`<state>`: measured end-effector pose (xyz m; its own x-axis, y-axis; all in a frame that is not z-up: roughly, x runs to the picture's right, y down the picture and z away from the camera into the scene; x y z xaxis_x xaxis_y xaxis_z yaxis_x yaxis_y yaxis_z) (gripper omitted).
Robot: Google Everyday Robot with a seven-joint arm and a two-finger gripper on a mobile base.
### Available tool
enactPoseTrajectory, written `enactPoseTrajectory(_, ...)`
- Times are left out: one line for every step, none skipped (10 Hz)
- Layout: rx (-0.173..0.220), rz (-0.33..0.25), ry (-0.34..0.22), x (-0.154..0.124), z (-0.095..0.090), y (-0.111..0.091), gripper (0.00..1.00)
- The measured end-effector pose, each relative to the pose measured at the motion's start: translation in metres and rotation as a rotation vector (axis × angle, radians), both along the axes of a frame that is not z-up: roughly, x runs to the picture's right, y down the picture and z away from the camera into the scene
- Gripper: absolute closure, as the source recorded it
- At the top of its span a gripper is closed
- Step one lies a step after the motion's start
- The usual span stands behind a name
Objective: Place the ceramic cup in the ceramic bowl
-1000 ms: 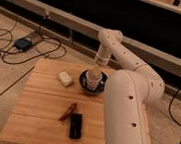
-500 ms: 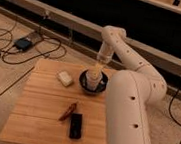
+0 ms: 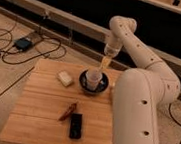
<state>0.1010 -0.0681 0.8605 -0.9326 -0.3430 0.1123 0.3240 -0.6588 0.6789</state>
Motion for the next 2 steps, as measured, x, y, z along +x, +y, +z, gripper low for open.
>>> enactPoseTrajectory(0.001, -0.001, -0.001, -0.0012, -0.0001, -0.0006, 0.20)
enactPoseTrajectory(0.003, -0.002, -0.004, -0.0035, 0.0009, -0.0010, 0.20)
